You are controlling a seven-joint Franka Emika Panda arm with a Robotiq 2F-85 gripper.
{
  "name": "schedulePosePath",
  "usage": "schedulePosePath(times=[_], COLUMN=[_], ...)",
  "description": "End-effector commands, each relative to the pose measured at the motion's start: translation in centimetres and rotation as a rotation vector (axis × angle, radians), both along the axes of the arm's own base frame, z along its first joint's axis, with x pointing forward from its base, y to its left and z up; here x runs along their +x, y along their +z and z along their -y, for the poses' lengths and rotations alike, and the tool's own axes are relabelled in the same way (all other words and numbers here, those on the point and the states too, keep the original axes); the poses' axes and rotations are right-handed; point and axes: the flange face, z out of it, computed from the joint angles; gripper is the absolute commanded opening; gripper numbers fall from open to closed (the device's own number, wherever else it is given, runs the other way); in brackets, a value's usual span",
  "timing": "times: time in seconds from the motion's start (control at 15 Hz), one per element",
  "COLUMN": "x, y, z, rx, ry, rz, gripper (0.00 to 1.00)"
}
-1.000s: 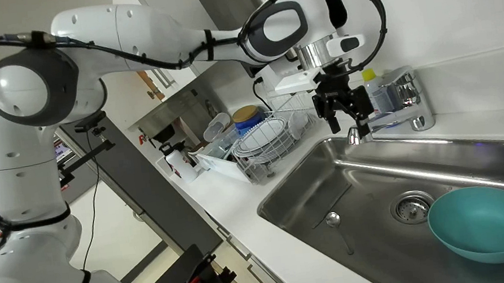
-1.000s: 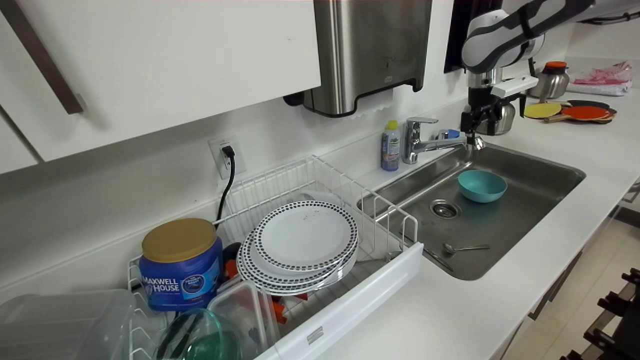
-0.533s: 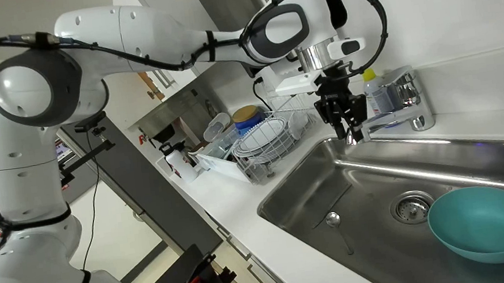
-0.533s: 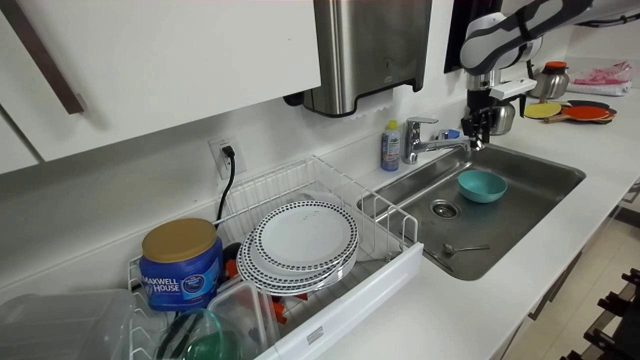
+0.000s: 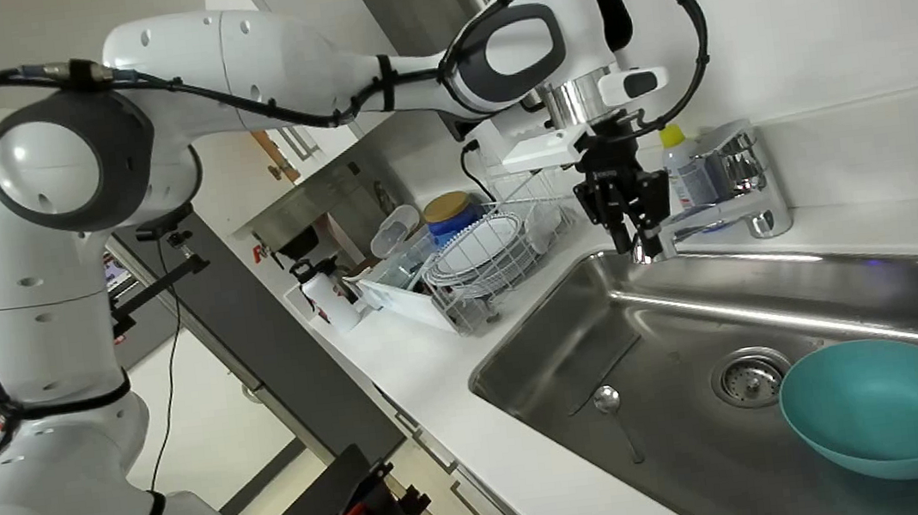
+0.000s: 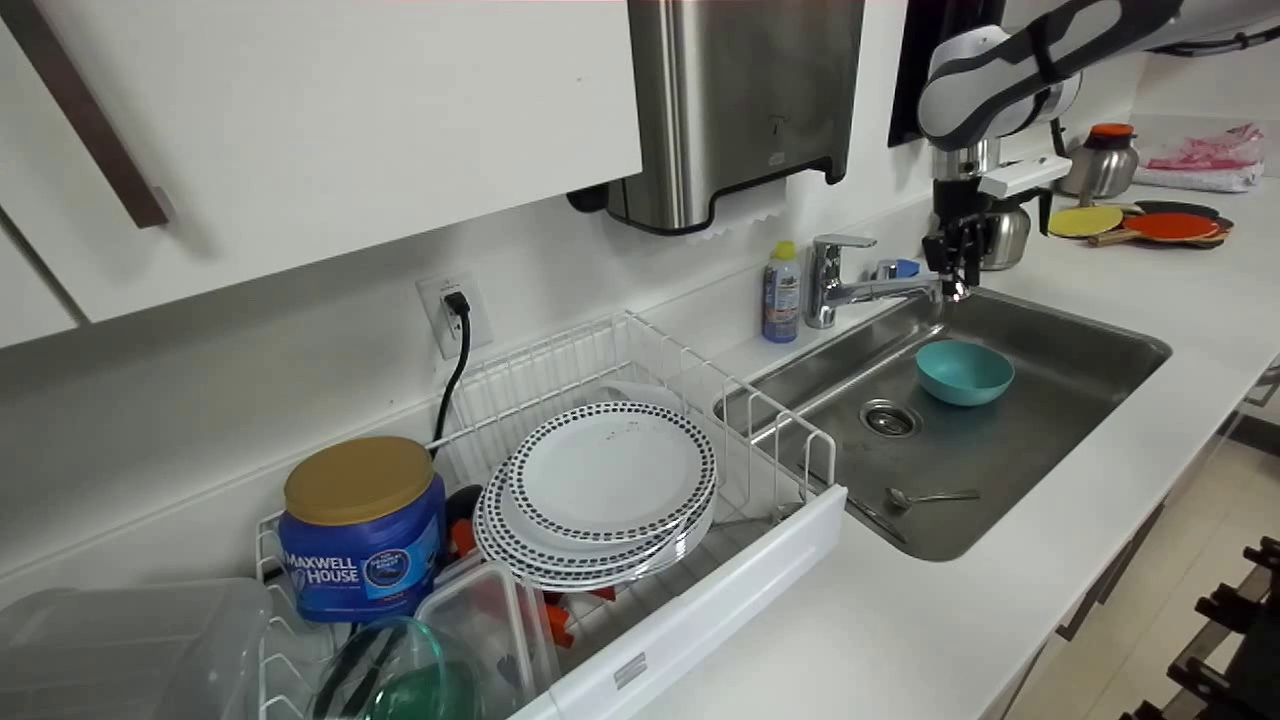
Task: Move the faucet spout to the right
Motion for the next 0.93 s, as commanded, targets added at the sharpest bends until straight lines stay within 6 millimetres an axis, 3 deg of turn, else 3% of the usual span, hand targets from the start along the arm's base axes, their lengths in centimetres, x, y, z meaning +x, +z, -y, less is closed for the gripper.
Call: schedulePosePath(times=[0.0, 0.87], x=[1.3, 3.3], y=[-1.2, -1.1], z=[0.9, 6.9], rx=[-0.046, -0.202], ry=[0.031, 0.024], rz=[-0.005, 0.033], gripper=[0.24, 0.24])
